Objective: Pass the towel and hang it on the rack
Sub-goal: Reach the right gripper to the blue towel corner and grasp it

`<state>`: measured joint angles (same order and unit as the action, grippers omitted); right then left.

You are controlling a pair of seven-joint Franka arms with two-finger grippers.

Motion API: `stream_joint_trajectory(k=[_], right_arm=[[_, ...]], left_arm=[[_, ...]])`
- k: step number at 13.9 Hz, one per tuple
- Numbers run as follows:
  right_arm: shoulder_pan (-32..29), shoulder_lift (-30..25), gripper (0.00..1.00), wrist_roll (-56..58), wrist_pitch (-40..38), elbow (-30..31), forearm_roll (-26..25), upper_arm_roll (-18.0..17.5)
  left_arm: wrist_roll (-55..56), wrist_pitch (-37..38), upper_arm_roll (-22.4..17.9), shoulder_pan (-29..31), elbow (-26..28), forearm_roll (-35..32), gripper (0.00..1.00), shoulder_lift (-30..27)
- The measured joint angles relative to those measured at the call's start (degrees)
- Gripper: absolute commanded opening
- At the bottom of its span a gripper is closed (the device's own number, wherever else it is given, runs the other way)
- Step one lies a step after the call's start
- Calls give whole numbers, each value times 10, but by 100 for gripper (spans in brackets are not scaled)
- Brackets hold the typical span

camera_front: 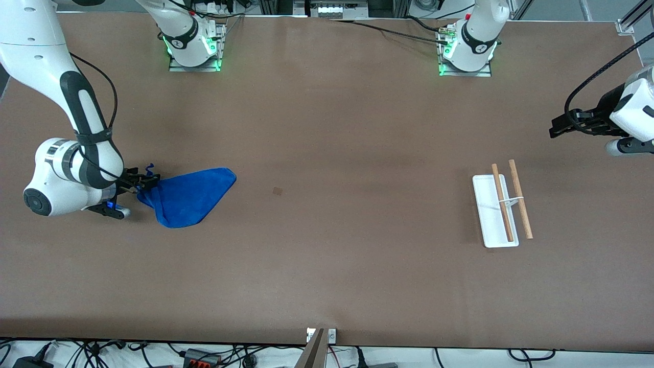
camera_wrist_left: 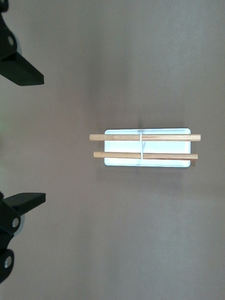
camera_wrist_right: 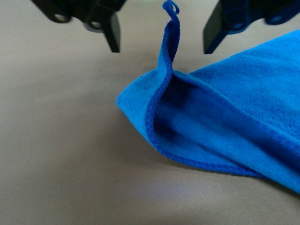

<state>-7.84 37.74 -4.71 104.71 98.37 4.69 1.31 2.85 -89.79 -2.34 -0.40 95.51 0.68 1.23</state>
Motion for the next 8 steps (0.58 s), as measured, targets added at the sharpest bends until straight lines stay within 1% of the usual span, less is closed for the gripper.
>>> stream_joint_trajectory(k=[2, 3, 4, 5, 8], right_arm=[[-2, 4, 38, 1, 0, 0, 5, 0], [-2, 5, 25, 1, 0, 0, 6, 0], [-2, 5, 5, 2, -1, 0, 6, 0], [-2, 5, 0, 9, -2, -1, 6, -1], [-2, 4, 0, 37, -17, -9, 7, -5]], left_arm=[[0, 0, 0, 0, 0, 0, 100, 0], [0, 0, 0, 0, 0, 0, 100, 0], [0, 0, 0, 0, 0, 0, 100, 0], [0, 0, 0, 0, 0, 0, 100, 0], [0, 0, 0, 0, 0, 0, 100, 0]])
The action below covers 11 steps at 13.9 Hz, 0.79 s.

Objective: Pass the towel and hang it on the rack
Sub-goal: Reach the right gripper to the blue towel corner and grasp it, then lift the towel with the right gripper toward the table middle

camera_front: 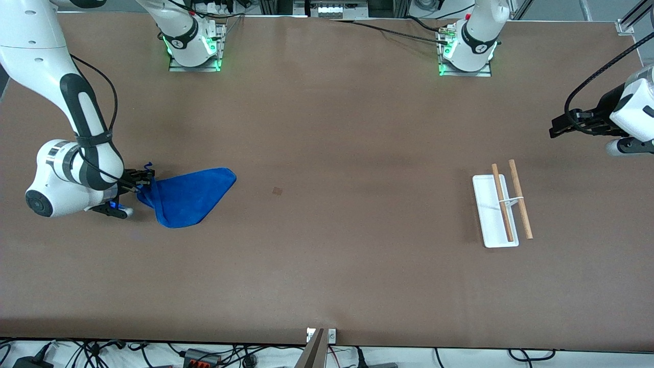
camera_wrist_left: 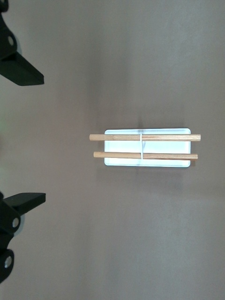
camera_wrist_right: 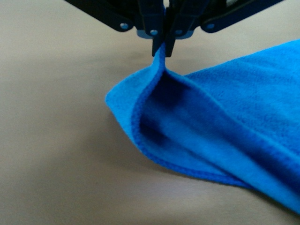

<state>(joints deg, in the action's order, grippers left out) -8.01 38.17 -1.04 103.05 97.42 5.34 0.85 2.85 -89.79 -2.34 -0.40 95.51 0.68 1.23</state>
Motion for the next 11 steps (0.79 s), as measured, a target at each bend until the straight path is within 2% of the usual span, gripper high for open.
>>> stream_joint_trajectory(k=[3, 7, 9, 11], right_arm=[[3, -3, 0, 21, -70, -48, 0, -9], [55, -21, 0, 36, -243, -232, 5, -42], [95, -33, 0, 32, -281, -302, 27, -70], [133, -37, 0, 5, -279, -340, 43, -113]], left_arm=[[0, 0, 0, 0, 0, 0, 100, 0], [0, 0, 0, 0, 0, 0, 100, 0], [0, 0, 0, 0, 0, 0, 100, 0], [0, 0, -1, 0, 0, 0, 100, 0]])
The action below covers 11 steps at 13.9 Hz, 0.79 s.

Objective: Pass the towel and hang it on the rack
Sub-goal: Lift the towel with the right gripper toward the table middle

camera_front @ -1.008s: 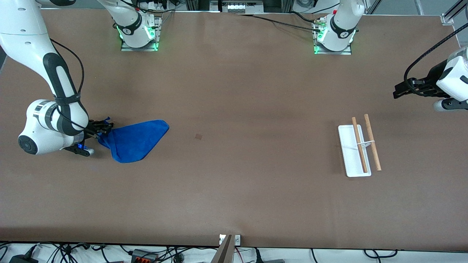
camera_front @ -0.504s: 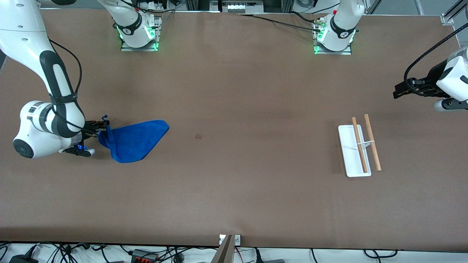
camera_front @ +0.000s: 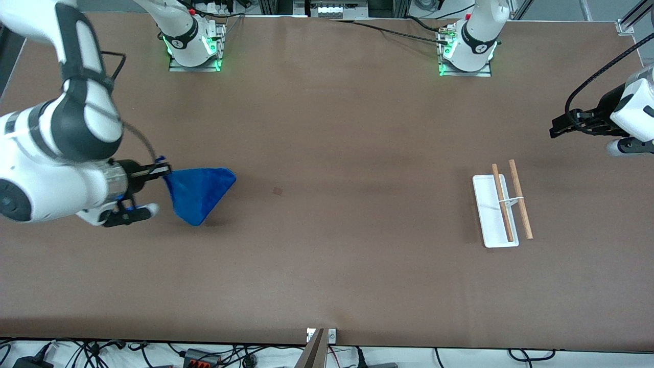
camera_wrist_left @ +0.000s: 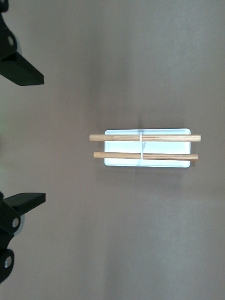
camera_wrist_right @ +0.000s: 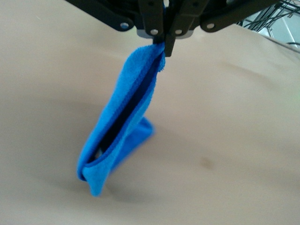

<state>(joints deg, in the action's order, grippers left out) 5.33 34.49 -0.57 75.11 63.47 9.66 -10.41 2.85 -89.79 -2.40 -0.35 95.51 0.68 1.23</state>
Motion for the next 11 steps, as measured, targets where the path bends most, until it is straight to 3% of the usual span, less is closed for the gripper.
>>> stream_joint_trajectory(k=[3, 8, 11], right_arm=[[38, 2, 0, -63, 51, -22, 12, -90], [47, 4, 0, -111, 224, -25, 13, -244], [65, 4, 0, -115, 289, -28, 13, -269]], left_arm=[[0, 0, 0, 0, 0, 0, 100, 0], [1, 0, -5, 10, 0, 7, 100, 9], [-2, 4, -5, 19, 0, 17, 100, 23]])
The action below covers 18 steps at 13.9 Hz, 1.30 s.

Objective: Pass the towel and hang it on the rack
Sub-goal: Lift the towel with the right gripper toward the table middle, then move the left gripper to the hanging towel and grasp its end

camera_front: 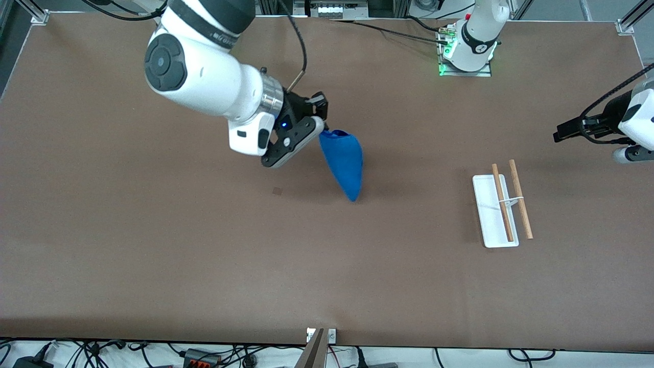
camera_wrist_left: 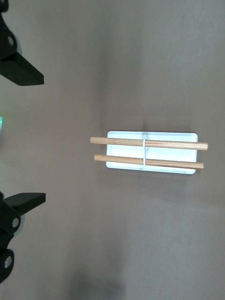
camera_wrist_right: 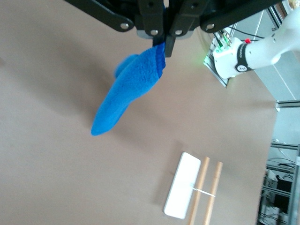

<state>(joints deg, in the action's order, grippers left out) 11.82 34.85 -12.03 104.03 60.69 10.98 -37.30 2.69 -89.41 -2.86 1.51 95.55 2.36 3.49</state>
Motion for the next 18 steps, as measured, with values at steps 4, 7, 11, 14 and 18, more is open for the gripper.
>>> stream_joint_trajectory(k=[4, 7, 11, 14, 18], right_arm=[[35, 1, 0, 0, 72, 0, 0, -1], [49, 1, 0, -1, 107, 0, 0, -1], [56, 2, 0, -1, 115, 0, -8, -1], [62, 2, 0, -1, 116, 0, -12, -1], [63, 2, 0, -1, 116, 0, -13, -1]], left_arm=[[-31, 16, 15, -13, 0, 33, 93, 34], [-99, 16, 18, -21, 1, 104, 100, 66], [-150, 3, 37, -23, 1, 170, 100, 98], [-257, -74, 91, -25, 21, 175, 100, 107], [-426, -224, 159, -25, 107, 261, 100, 108]])
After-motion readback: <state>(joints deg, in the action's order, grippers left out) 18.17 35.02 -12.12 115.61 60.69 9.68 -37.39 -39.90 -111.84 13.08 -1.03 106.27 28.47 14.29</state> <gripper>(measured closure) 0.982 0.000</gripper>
